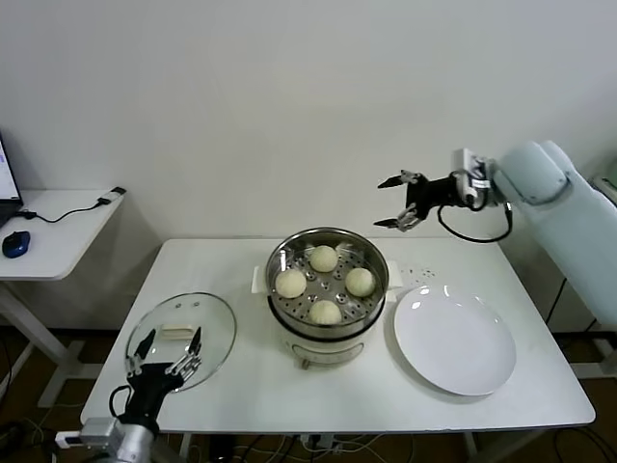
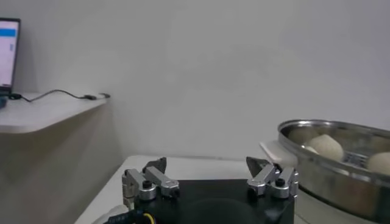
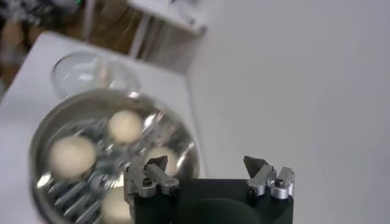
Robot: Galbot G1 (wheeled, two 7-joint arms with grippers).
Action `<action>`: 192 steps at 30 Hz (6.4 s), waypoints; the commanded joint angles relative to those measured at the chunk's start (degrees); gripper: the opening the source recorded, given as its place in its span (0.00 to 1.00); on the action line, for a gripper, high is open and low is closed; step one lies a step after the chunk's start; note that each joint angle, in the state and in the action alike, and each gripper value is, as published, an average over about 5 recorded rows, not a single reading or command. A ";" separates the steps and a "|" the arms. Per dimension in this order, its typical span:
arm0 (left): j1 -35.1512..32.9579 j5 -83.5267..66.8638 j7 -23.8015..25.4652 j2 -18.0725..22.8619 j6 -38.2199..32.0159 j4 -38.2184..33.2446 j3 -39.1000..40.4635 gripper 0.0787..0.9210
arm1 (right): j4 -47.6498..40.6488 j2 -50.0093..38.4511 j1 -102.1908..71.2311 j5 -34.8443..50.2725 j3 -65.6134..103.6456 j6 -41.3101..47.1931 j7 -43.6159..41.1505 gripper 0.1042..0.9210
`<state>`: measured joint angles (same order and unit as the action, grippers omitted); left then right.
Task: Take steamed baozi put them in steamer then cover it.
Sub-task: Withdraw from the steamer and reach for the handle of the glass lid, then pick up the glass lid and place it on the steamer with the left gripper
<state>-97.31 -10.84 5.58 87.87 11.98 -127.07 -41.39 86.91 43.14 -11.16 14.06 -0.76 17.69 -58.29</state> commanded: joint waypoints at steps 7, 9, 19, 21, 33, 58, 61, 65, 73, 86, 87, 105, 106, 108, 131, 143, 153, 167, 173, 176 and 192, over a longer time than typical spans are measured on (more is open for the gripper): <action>3.87 2.10 -2.77 -0.65 -4.66 2.59 -0.88 0.88 | 11.11 19.64 -54.87 11.65 48.34 -21.75 34.09 0.88; 4.57 5.07 -2.33 -0.75 -6.06 3.80 -1.13 0.88 | 11.98 24.00 -58.75 12.89 48.53 -23.94 38.27 0.88; 10.25 36.05 -1.98 -1.75 -12.10 11.48 -2.92 0.88 | 15.49 37.61 -70.52 16.81 48.09 -27.73 47.43 0.88; 12.55 50.26 -4.02 -2.97 -15.32 16.46 -2.91 0.88 | 15.77 36.81 -71.81 16.87 47.51 -27.93 47.72 0.88; 12.87 91.82 -16.61 -16.35 -8.54 29.83 2.72 0.88 | 16.30 34.27 -72.23 17.39 45.98 -28.58 47.83 0.88; 16.12 84.80 -8.75 -15.80 -12.96 31.70 5.34 0.88 | 13.09 34.49 -70.96 16.69 46.59 -30.05 47.91 0.88; 16.63 85.45 -8.92 -15.49 -11.85 32.38 5.52 0.88 | 12.98 34.53 -71.01 16.73 46.95 -30.11 47.91 0.88; 17.50 85.78 -9.70 -15.38 -11.70 33.95 5.98 0.88 | 12.26 34.51 -71.05 16.66 47.09 -30.46 47.88 0.88; 20.27 86.41 -10.17 -15.53 -11.47 37.21 6.38 0.88 | 11.47 34.88 -70.93 16.39 47.00 -30.86 48.00 0.88; 24.80 87.57 -10.41 -15.27 -9.86 41.85 7.16 0.88 | 10.05 35.03 -70.98 15.89 47.12 -31.25 47.93 0.88; 25.20 87.66 -10.51 -15.21 -9.44 42.27 7.20 0.88 | 9.97 35.12 -70.91 15.81 47.16 -31.25 47.94 0.88; 31.21 86.20 -17.02 -13.35 -3.99 48.90 9.06 0.88 | 8.44 35.65 -70.78 14.44 46.58 -32.04 47.96 0.88; 31.26 86.11 -17.11 -13.38 -3.94 49.10 9.06 0.88 | 8.41 35.67 -70.82 14.37 46.56 -32.09 47.96 0.88; 31.23 85.88 -17.73 -13.46 -3.87 49.55 9.06 0.88 | 8.40 35.76 -70.90 14.20 46.51 -32.18 47.95 0.88; 28.58 84.70 -17.81 -13.62 -3.11 47.03 8.33 0.33 | 9.03 36.15 -70.99 13.59 46.60 -32.83 48.11 0.88; 23.00 81.43 -4.86 -12.23 18.28 27.65 8.89 0.10 | 11.12 36.01 -71.08 14.03 47.40 -31.20 48.16 0.88; 23.06 85.84 2.73 -11.07 31.73 14.03 10.38 0.10 | 13.18 36.18 -71.49 13.88 47.70 -29.51 49.08 0.88; 37.22 98.47 15.06 -2.81 33.02 9.73 30.34 0.10 | 15.18 37.56 -74.49 11.44 47.79 -29.02 48.97 0.88; 46.05 99.01 16.58 2.46 33.02 17.54 38.33 0.10 | 15.41 38.33 -75.85 10.14 48.78 -28.76 49.17 0.88; 49.11 98.83 17.12 4.55 33.02 20.51 41.07 0.10 | 15.07 38.36 -76.07 10.03 48.74 -28.77 49.31 0.88; 54.11 97.16 12.91 7.13 33.02 33.05 48.43 0.10 | 13.26 38.98 -74.76 8.07 47.60 -28.25 49.62 0.88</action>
<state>-48.21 85.60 19.33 92.07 42.22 -102.16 0.63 100.60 81.79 -85.93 22.92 47.02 -10.68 -8.74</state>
